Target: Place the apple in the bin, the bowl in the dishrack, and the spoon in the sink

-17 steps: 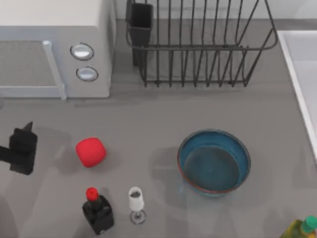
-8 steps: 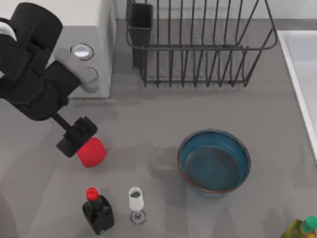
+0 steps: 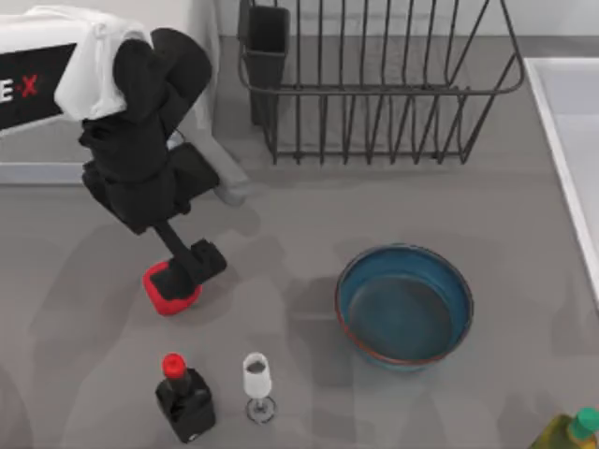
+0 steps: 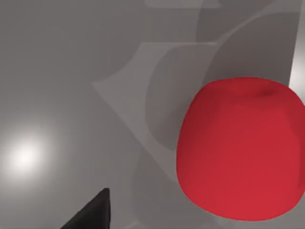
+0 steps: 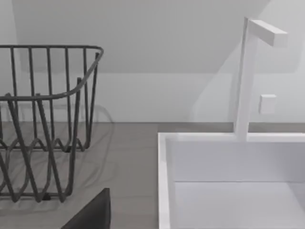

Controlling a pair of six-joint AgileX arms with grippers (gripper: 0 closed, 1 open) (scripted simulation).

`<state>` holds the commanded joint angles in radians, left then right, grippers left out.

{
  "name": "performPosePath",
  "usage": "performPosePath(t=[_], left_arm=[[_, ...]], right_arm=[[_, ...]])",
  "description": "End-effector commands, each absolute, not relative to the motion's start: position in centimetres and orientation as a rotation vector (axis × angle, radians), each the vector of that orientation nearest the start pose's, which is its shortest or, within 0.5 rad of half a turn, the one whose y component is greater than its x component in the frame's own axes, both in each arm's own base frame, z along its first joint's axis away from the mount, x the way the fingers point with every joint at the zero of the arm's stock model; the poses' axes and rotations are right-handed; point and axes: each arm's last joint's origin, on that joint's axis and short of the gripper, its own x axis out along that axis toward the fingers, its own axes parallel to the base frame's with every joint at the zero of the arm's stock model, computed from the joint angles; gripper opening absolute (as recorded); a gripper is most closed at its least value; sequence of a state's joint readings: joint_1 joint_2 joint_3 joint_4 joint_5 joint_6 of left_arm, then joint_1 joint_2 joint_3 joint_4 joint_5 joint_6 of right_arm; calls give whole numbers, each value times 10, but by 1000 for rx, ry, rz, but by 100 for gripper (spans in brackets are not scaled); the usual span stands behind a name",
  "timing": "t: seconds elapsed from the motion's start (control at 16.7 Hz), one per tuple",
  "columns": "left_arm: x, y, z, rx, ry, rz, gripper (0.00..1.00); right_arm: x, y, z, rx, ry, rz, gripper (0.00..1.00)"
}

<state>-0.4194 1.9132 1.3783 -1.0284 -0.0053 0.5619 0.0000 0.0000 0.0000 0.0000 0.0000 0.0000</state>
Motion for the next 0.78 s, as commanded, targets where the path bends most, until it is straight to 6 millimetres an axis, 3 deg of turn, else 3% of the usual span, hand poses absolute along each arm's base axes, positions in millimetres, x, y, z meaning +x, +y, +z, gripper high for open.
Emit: performPosePath(t=[0.42,0.78], left_arm=[[327,-141,171,765,1429,-755,100],[329,-143,117,765,1421,-753,100]], right_arm=[[106,-1,160,0,0,0,100],[106,-1,160,0,0,0,100]])
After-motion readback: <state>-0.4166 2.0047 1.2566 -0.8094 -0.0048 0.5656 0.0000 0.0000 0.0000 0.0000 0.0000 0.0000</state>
